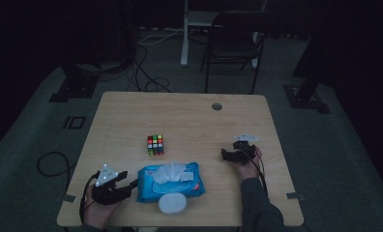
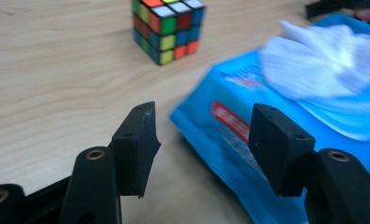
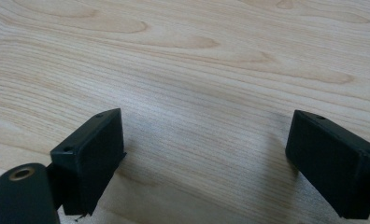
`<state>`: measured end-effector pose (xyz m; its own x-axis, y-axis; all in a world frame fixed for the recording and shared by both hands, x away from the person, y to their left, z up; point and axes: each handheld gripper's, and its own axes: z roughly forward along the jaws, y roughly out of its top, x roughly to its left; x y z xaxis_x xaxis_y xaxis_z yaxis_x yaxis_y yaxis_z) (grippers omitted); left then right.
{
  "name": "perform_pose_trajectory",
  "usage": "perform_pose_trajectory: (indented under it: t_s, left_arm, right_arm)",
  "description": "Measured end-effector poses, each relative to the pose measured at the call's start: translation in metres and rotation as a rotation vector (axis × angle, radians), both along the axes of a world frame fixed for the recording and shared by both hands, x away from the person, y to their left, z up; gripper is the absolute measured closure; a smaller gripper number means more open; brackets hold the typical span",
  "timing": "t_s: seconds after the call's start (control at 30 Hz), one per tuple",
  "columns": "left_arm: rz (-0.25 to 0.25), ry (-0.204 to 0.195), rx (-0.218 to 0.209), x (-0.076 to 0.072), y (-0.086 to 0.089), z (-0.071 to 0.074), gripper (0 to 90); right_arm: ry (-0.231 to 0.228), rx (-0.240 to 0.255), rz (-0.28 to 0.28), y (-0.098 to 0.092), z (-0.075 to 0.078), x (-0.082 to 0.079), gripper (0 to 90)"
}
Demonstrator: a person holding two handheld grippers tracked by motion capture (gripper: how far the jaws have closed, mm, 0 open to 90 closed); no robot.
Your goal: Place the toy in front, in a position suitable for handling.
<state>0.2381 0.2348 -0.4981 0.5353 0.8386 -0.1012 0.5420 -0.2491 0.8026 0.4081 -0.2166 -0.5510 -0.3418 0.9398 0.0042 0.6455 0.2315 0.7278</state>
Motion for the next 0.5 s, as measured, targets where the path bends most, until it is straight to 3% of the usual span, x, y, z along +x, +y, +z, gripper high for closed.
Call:
perform_pose_trajectory:
  t_s: [0.23,0.4,0.5]
  left_arm:
    - [-0.094,0.014,0.075,-0.028,-0.013,-0.001,41.3]
    - [-0.143,0.035,0.121,-0.033,-0.015,-0.004,42.6]
    - [-0.167,0.054,0.177,-0.035,-0.019,-0.011,44.8]
  right_arm:
    - [0.0,0.0,0.0,0.0,0.0,0.0,11.3]
    - [0.0,0.0,0.0,0.0,0.0,0.0,11.3]
    - [0.0,0.0,0.002,0.0,0.0,0.0,11.4]
